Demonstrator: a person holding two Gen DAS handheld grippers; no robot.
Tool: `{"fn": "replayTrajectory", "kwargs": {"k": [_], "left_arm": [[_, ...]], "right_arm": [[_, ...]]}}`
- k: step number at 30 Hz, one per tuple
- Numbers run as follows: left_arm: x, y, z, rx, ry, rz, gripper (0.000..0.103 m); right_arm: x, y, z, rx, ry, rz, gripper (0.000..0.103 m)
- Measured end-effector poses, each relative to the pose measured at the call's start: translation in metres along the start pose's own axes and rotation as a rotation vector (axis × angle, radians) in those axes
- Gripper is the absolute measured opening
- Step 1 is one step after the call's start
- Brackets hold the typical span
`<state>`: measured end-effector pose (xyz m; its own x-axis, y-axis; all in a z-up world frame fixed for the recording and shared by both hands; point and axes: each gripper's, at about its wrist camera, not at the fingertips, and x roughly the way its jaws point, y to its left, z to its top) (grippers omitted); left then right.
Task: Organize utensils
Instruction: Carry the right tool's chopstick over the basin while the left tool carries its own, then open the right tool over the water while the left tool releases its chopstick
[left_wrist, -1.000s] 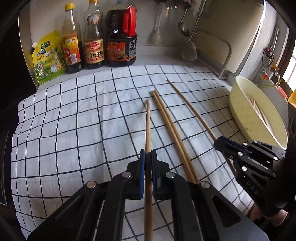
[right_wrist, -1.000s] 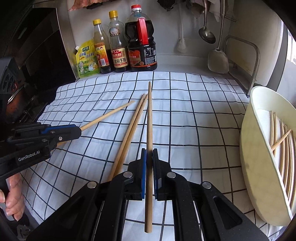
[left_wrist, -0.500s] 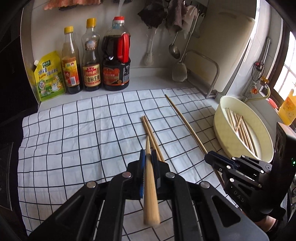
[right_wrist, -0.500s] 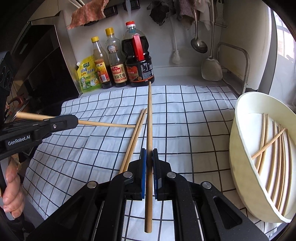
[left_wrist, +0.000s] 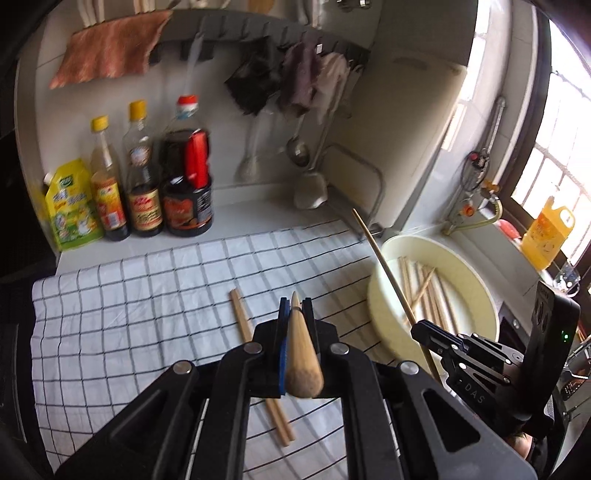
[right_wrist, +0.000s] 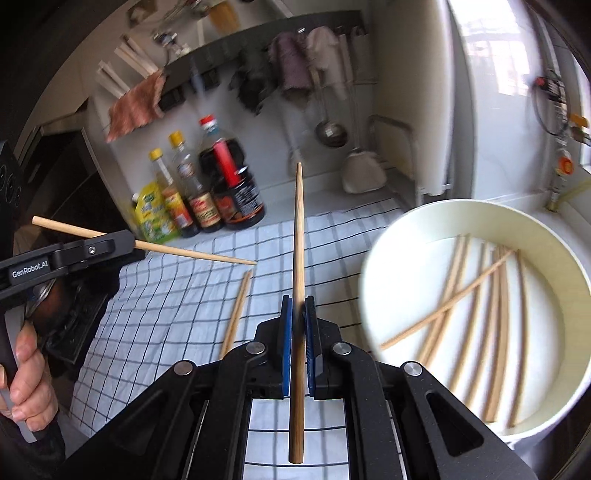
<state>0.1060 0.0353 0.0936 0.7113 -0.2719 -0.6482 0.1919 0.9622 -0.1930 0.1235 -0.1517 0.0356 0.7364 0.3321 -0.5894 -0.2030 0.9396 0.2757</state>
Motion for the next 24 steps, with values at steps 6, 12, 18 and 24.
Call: {"fn": "replayTrajectory", "kwargs": {"k": [6,12,18,24], "left_arm": [[0.023,-0.06,0.026,0.056,-0.004,-0.095,0.007],[0.061,-0.131,0.046,0.147,0.0,-0.165,0.007],[0.122,-0.188,0.043,0.218,0.056,-0.209,0.007],[0.175,-0.209,0.022,0.253,0.156,-0.185,0.007]], "right_arm": [[-0.021,-0.058,0.013,0.118,-0.028,-0.075,0.006],[-0.024,-0.12,0.011,0.242,-0.011,-0.149,0.006],[-0.023,-0.162,0.003,0.324,0.008,-0.215,0.006],[-0.016,-0.182,-0.004,0.37,0.049,-0.245,0.006]]}}
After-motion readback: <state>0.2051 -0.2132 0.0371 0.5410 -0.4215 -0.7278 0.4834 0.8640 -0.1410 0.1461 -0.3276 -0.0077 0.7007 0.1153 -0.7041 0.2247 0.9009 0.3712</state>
